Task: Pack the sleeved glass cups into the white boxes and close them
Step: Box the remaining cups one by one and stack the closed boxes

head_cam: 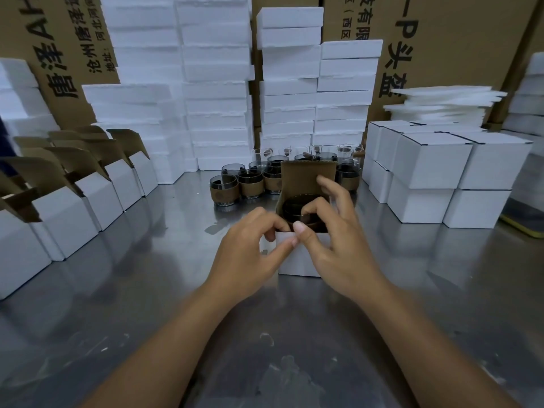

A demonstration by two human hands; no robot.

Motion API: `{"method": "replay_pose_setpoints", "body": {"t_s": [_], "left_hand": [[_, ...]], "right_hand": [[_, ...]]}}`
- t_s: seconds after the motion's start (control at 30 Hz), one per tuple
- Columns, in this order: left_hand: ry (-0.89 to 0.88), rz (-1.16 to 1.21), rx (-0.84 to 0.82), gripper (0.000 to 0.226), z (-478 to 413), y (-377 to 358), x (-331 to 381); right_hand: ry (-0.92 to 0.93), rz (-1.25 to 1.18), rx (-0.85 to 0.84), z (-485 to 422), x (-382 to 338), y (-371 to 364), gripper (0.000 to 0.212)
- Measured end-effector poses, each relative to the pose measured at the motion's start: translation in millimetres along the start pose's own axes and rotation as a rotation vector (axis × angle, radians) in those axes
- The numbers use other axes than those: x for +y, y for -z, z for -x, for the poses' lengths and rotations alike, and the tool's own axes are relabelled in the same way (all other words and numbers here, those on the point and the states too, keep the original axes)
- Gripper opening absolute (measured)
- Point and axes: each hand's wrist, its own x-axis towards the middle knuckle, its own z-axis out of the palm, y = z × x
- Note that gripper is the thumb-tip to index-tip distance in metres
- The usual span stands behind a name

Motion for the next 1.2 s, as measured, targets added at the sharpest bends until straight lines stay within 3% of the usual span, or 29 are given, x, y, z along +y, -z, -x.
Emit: {"method": "replay_pose_setpoints", "body": {"t_s": [0.37,0.53,0.63,0.8,0.9,1.03,1.13,1.2], "left_hand": [[-0.014,-0.001,0.0,0.017,-0.2,0.0,-1.5],[0.152,0.234,0.08,0.03,-3.1,3.0,3.1],[0.389,0.451,0.116,0.026,-7.9,2.7,2.8],[0.696,0.69,-0.03,0.024,-11.2,-0.2,-3.2],[0.735,0.754,-0.118,0.024,-9.1,-2.7,-2.0],[0.717,0.786,-0.16,0.046,-9.5,-3.5,-2.1],[0.702,0.746,-0.193,0.024,-9.6,-3.6,0.5],[0.708,0.735,-0.177,0.022,-10.5,-4.0,1.3]], "right_hand": [[0.09,0.202,-0.046,-1.0,11.0,0.4,0.026],[-0.033,-0.224,0.349,-5.7,3.2,-0.1,0.019],[-0.288,-0.477,0.458,-11.7,4.9,4.5,0.022],[-0.665,-0.694,0.218,-15.6,10.7,1.5,0.024],[-0.664,-0.727,0.203,-14.6,8.3,-0.2,0.019],[-0.632,-0.693,0.157,-13.0,7.8,-1.5,0.028],[-0.596,-0.691,0.148,-13.0,7.6,-3.3,0.034],[-0.574,-0.697,0.138,-13.2,7.7,-3.1,0.037]]}}
